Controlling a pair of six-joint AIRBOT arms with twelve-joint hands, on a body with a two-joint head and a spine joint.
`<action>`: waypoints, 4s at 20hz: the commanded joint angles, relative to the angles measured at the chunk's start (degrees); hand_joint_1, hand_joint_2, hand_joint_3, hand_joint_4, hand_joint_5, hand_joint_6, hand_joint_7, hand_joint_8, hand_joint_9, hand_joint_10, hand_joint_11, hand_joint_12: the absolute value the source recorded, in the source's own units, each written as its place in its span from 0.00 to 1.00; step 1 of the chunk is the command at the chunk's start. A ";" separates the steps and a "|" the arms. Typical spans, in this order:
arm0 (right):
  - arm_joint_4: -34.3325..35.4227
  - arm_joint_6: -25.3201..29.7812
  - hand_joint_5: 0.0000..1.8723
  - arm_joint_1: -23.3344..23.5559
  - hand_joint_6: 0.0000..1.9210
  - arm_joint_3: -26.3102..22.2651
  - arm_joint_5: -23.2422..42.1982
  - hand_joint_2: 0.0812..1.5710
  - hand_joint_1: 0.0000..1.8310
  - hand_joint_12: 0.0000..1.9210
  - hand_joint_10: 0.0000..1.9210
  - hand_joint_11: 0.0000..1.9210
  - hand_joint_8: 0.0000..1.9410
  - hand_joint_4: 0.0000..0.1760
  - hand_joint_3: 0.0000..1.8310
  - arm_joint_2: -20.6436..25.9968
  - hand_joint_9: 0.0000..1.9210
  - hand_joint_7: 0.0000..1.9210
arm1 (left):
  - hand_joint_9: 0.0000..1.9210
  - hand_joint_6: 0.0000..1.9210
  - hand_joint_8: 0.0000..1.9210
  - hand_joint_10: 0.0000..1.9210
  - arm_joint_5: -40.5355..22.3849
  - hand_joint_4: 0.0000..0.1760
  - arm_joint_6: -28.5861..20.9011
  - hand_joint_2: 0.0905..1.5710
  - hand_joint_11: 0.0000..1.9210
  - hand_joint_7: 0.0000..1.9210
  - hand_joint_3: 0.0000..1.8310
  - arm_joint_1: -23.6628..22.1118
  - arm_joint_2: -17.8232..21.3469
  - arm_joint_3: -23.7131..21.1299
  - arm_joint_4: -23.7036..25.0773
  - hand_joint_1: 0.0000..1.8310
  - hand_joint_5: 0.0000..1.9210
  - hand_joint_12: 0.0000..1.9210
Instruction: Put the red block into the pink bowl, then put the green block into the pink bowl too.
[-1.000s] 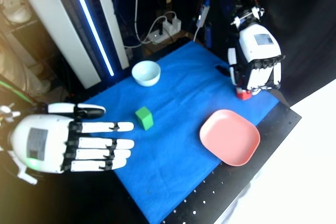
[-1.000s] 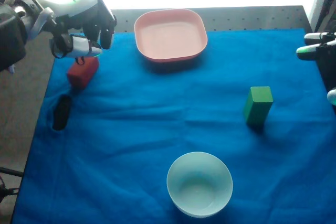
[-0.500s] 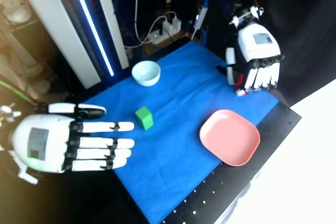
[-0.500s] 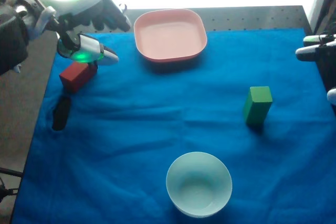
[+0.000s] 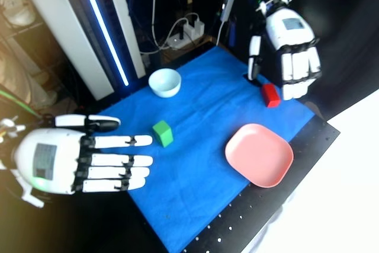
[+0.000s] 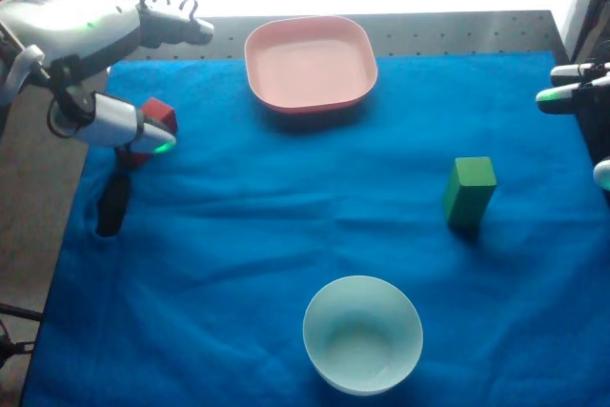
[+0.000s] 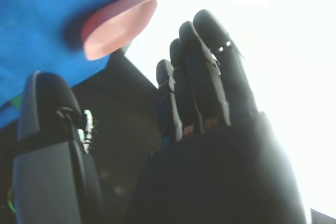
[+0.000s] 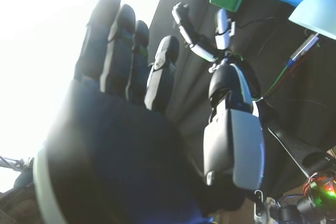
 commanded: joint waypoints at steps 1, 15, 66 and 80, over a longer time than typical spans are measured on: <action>2.35 0.72 0.33 0.57 0.00 0.09 6.47 0.74 0.37 0.19 0.00 0.16 0.00 0.65 0.00 -0.13 0.24 0.23 | 0.29 0.01 0.00 0.01 -6.34 0.45 0.16 0.57 0.14 0.25 0.00 -0.16 0.45 0.03 -0.16 0.57 0.24 0.56; 2.34 0.82 0.34 0.52 0.00 0.05 6.47 0.74 0.34 0.11 0.00 0.24 0.00 0.78 0.00 -0.19 0.26 0.23 | 0.45 0.00 0.00 0.02 -0.08 0.17 13.30 0.61 0.24 0.38 0.00 1.37 -3.67 4.80 -13.59 0.58 0.31 0.55; 2.23 0.88 0.36 -0.10 0.00 0.99 6.46 0.75 0.33 0.06 0.01 0.30 0.00 1.00 0.00 -1.08 0.28 0.24 | 0.54 0.29 0.41 0.58 -0.02 0.00 6.20 0.65 0.40 0.58 0.00 -12.85 -19.71 15.91 -2.99 0.76 0.56 0.54; 2.11 1.29 0.36 -0.10 0.00 1.32 6.47 0.76 0.37 0.05 0.01 0.29 0.00 0.53 0.00 -1.53 0.26 0.24 | 0.04 0.00 0.00 0.00 0.84 1.00 4.59 0.56 0.00 0.03 0.00 -13.47 -22.18 17.84 -2.72 0.40 0.05 0.28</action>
